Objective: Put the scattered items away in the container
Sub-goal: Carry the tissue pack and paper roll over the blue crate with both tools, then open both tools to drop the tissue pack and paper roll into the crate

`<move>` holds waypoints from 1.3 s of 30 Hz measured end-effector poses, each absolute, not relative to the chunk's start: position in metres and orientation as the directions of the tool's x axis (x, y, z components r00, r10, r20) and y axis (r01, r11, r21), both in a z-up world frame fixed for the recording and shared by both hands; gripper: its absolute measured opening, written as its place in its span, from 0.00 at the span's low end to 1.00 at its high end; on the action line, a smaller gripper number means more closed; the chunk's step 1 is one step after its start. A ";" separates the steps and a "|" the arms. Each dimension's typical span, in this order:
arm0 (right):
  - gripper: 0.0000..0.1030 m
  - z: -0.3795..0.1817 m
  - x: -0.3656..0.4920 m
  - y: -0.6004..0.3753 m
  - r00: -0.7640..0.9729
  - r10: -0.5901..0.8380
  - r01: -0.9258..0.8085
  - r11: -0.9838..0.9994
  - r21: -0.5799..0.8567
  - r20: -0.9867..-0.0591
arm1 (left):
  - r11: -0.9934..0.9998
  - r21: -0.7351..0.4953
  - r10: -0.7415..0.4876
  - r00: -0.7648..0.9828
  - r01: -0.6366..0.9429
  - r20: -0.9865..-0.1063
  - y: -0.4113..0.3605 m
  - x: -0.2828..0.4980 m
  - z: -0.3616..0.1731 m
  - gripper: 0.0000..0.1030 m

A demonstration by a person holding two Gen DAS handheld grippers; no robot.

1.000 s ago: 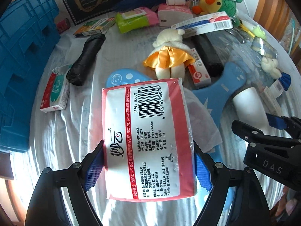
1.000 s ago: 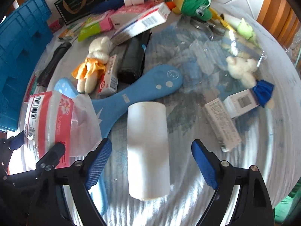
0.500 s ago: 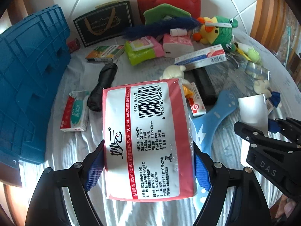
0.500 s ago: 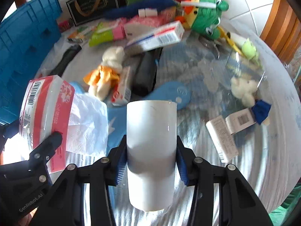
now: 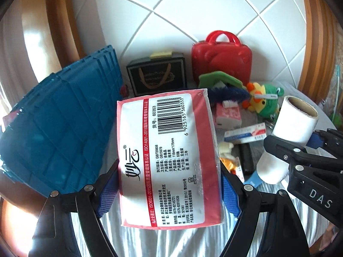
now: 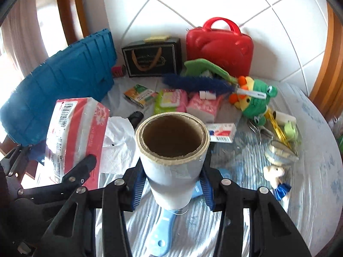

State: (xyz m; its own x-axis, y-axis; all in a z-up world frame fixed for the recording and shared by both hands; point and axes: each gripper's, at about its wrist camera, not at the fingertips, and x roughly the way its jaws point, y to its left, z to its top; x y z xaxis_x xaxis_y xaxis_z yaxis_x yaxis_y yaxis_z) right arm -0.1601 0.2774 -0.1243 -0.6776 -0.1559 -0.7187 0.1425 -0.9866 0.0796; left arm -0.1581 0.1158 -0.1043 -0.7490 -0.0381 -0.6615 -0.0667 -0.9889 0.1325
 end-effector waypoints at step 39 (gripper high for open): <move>0.44 -0.003 -0.258 -0.127 -0.704 -0.402 0.480 -0.877 0.026 -0.585 | -0.956 0.100 -0.286 -0.799 0.275 -0.528 -0.282 -0.225 -0.008 0.86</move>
State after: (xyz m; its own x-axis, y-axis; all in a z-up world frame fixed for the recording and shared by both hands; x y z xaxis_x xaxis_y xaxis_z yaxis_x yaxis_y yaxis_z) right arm -0.2580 -0.1267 -0.0025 -0.7039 -0.4023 -0.5854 0.4796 -0.8771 0.0260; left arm -0.2251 -0.2824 -0.0078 -0.7995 -0.2857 -0.5284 0.2754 -0.9561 0.1003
